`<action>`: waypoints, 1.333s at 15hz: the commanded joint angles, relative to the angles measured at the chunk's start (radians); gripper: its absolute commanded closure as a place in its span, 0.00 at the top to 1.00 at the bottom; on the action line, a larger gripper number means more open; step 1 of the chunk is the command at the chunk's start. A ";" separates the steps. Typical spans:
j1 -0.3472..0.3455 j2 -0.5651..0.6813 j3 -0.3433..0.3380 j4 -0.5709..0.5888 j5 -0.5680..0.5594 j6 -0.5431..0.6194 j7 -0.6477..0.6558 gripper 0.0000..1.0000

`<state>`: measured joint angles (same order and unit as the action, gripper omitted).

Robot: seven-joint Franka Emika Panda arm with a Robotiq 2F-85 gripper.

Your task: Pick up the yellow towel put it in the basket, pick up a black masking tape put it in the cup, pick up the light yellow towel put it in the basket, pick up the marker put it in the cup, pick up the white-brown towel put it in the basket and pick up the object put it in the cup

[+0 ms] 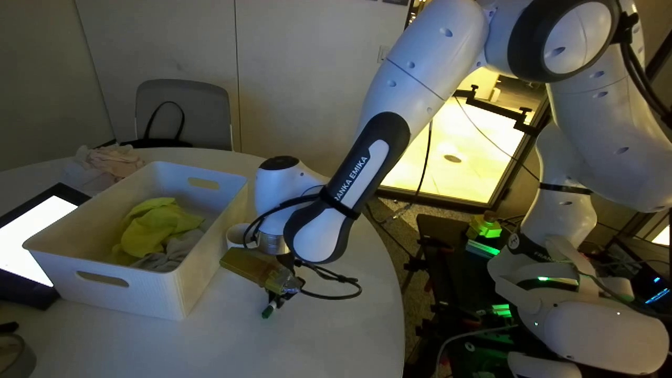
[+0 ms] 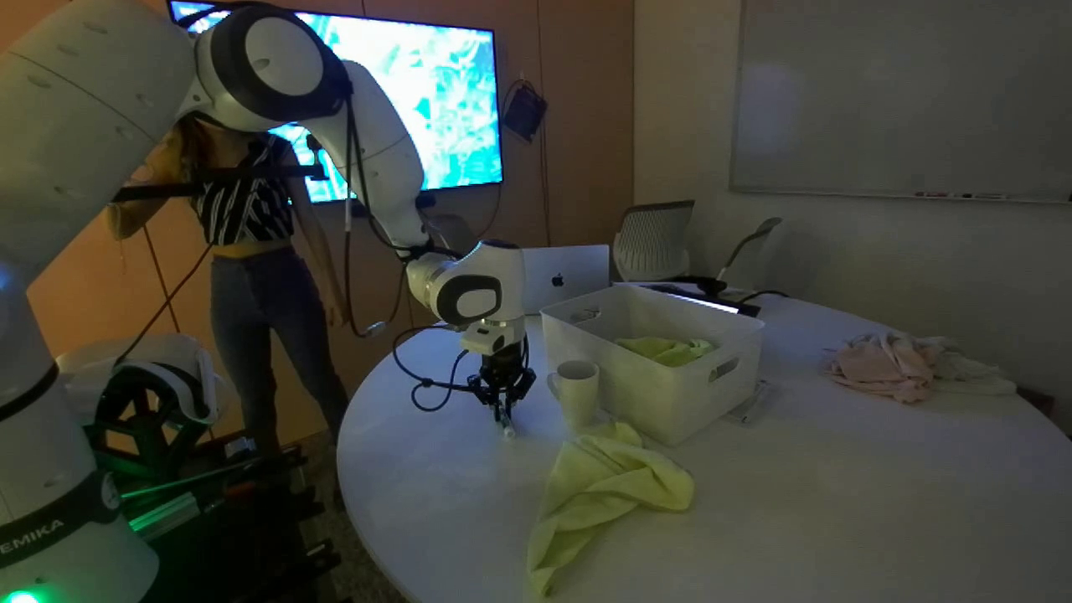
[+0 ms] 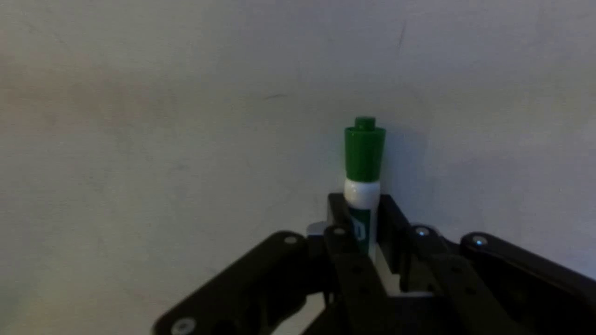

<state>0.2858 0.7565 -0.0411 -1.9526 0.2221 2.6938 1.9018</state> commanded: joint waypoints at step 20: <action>0.157 -0.209 -0.160 0.047 -0.613 -0.298 0.281 0.05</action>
<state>0.4394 0.5651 -0.2013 -1.9373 -0.3156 2.4393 2.1396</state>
